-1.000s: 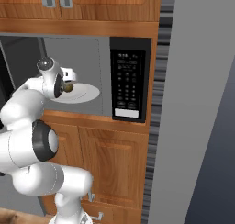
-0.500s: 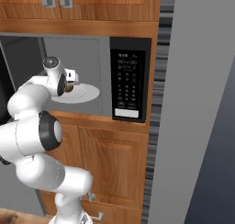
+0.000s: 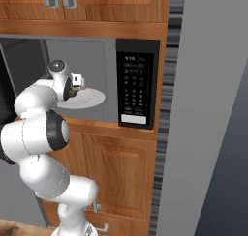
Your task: Retrieve the reheated potato from the microwave, then place the potato, cheese, and condiment on the cutting board.
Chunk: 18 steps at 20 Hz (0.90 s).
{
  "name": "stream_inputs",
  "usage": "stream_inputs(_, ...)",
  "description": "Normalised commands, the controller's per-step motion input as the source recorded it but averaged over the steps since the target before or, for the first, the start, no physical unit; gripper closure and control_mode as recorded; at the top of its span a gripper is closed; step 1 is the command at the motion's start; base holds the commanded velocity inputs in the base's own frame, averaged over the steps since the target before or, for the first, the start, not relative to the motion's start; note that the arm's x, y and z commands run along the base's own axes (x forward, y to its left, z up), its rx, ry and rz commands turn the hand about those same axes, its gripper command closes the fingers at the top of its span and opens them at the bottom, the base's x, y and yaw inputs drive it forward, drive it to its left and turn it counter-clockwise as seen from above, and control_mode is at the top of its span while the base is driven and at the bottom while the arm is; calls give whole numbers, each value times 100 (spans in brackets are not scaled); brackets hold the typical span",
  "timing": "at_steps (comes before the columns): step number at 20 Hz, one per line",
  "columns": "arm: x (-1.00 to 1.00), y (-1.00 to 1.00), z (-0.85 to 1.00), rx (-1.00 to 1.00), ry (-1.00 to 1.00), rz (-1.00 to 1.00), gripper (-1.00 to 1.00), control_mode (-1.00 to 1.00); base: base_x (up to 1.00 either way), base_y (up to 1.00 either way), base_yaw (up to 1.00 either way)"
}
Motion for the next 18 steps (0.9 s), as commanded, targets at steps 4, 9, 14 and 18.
stream_inputs(4, 15, 5, -14, 1, 0, 0, -100, -100, 0, 0, 0)
stream_inputs(9, 17, 5, -8, 0, 0, 0, -100, -100, 0, 0, 0)
stream_inputs(14, 19, 1, -1, 0, 0, 0, -100, -100, 0, 0, 0)
stream_inputs(18, 16, 1, 0, 0, 0, 0, -100, -100, 0, 0, 0)
